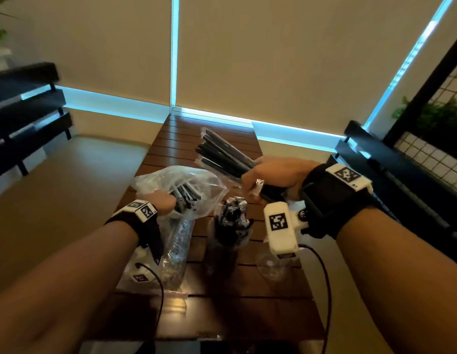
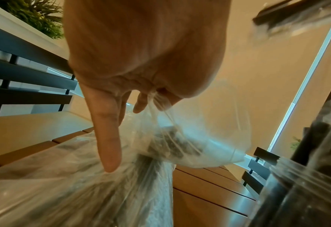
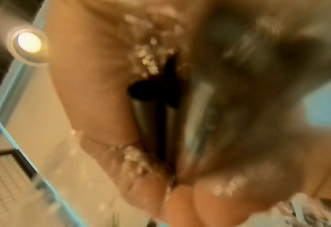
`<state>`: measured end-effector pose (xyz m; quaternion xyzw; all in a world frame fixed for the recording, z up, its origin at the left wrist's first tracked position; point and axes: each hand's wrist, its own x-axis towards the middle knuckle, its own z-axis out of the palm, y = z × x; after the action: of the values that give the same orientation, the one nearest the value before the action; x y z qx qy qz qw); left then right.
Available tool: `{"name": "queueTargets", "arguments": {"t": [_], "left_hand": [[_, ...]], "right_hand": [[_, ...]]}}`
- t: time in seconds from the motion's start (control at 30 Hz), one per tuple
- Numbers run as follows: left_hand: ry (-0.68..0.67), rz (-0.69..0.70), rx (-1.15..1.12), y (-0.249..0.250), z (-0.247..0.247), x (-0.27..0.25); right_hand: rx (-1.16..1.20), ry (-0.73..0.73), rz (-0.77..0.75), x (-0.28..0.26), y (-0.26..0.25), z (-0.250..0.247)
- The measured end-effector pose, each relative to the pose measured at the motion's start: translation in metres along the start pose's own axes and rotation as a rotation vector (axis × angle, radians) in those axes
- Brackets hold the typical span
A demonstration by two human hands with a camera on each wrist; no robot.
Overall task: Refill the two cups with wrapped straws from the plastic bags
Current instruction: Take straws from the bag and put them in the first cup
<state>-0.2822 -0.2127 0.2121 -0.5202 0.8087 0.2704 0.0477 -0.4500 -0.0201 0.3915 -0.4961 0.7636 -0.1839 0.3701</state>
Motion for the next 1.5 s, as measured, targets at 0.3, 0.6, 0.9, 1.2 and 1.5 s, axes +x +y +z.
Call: {"name": "queueTargets", "arguments": {"t": [0.3, 0.6, 0.9, 1.2, 1.5], "left_hand": [[0.502, 0.327, -0.641, 0.047, -0.034, -0.066], [0.058, 0.622, -0.881, 0.064, -0.046, -0.119], [0.317, 0.510, -0.269, 0.007, -0.015, -0.093], [0.133, 0.470, 0.194, -0.003, 0.064, -0.066], [0.153, 0.617, -1.059, 0.073, -0.044, -0.108]], "right_hand": [[0.281, 0.224, -0.198, 0.002, 0.016, 0.026], [0.628, 0.272, -0.304, 0.029, 0.014, 0.057], [0.624, 0.408, -0.306, 0.042, 0.024, 0.066], [0.412, 0.485, -0.302, 0.053, 0.044, 0.075], [0.166, 0.675, -0.421, 0.051, 0.025, 0.086]]}}
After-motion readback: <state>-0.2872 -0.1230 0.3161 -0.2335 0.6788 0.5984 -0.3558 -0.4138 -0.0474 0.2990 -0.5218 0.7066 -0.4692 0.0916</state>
